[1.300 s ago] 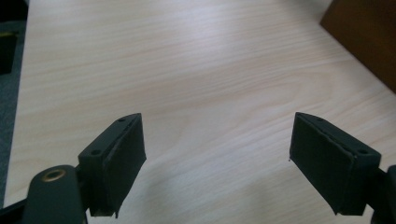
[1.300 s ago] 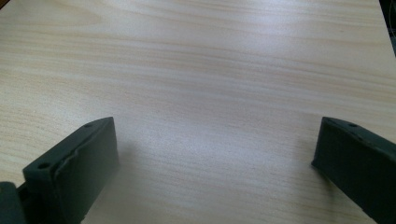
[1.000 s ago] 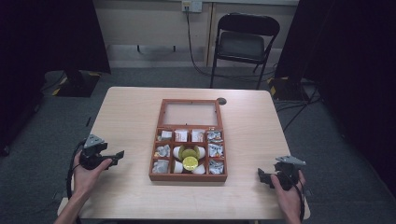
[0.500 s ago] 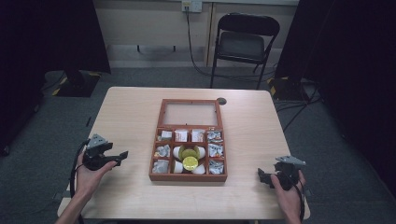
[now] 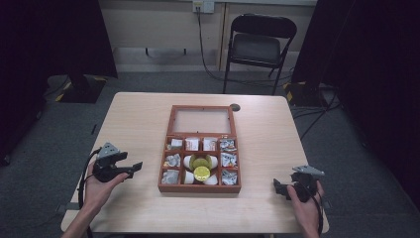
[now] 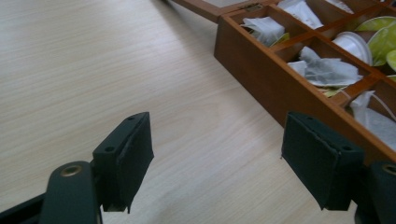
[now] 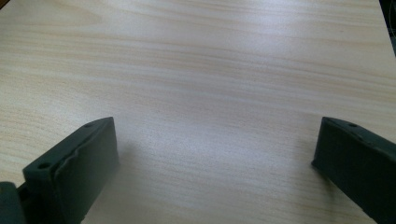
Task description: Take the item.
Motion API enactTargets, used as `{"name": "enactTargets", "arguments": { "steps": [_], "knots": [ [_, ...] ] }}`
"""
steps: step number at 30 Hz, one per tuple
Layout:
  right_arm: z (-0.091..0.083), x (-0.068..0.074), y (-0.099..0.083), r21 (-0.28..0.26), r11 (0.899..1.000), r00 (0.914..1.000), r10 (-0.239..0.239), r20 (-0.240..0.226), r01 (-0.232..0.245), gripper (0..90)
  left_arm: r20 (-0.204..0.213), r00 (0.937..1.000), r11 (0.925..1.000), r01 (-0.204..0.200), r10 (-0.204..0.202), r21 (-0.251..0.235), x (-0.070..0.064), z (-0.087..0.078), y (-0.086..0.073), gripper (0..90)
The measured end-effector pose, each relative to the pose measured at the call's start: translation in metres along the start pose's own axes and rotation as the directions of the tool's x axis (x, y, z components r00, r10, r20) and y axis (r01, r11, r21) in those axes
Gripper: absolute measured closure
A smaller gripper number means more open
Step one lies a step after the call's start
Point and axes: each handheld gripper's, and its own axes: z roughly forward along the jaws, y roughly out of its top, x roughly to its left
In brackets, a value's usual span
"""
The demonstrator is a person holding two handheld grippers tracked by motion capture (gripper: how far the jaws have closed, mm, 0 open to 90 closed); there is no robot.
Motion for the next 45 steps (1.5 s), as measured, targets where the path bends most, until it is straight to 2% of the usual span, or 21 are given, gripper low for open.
{"name": "enactTargets", "arguments": {
  "steps": [6, 10, 17, 20, 21, 26, 31, 36, 37, 38, 42, 45],
  "knots": [
    [0.0, 0.0, 0.0, 0.0, 1.0, 1.0, 0.0, 0.001, 0.0, 0.0, 0.018, 0.9997, 0.9998, -0.018, 0.018, 0.001, -0.007, 0.001, 0.004, 25.5],
    [0.0, 0.0, 0.0, 0.0, 1.0, 1.0, 0.0, 0.001, 0.0, 0.0, 0.038, 0.9992, 0.9999, -0.012, 0.011, 0.004, -0.011, 0.001, 0.005, 25.5],
    [0.0, 0.0, 0.0, 0.0, 1.0, 1.0, 0.0, 0.0, 0.0, 0.0, 0.071, 0.9965, 0.9991, -0.043, 0.042, 0.006, -0.022, 0.004, 0.009, 25.6],
    [0.0, 0.0, 0.0, 0.0, 1.0, 1.0, -0.001, 0.0, 0.001, 0.0, 0.083, 0.9957, 0.9991, -0.041, 0.041, 0.002, -0.024, 0.003, 0.01, 25.6],
    [0.0, 0.0, 0.0, 0.0, 1.0, 1.0, 0.0, 0.001, 0.0, 0.0, 0.098, 0.9948, 0.9997, -0.026, 0.026, -0.005, -0.024, 0.003, 0.01, 25.5],
    [0.0, 0.0, 0.0, -0.001, 1.0, 1.0, -0.002, 0.001, 0.002, 0.0, 0.1, 0.9945, 0.9995, -0.027, 0.029, -0.014, -0.027, 0.002, 0.014, 26.3],
    [0.0, 0.0, 0.0, -0.001, 1.0, 1.0, -0.001, 0.001, 0.001, 0.0, 0.121, 0.9899, 0.9972, -0.073, 0.074, -0.014, -0.039, 0.007, 0.025, 27.9],
    [0.0, 0.0, 0.0, -0.001, 1.0, 1.0, -0.001, 0.001, 0.001, 0.0, 0.137, 0.9863, 0.9956, -0.088, 0.092, -0.03, -0.047, 0.01, 0.033, 30.2],
    [0.0, 0.0, 0.0, -0.001, 1.0, 1.0, -0.001, 0.001, 0.001, 0.0, 0.148, 0.9839, 0.9947, -0.098, 0.101, -0.031, -0.05, 0.013, 0.034, 30.2],
    [0.0, 0.0, 0.0, -0.001, 1.0, 1.0, -0.001, 0.001, 0.001, 0.0, 0.153, 0.9824, 0.9942, -0.104, 0.107, -0.029, -0.052, 0.014, 0.035, 33.6],
    [0.0, 0.0, 0.0, -0.001, 1.0, 1.0, -0.001, 0.001, 0.001, 0.0, 0.161, 0.98, 0.9931, -0.113, 0.116, -0.03, -0.058, 0.018, 0.04, 33.5],
    [0.0, 0.0, 0.0, -0.001, 1.0, 1.0, -0.001, 0.001, 0.001, 0.0, 0.175, 0.9756, 0.991, -0.127, 0.132, -0.044, -0.064, 0.019, 0.047, 33.4]
  ]
}}
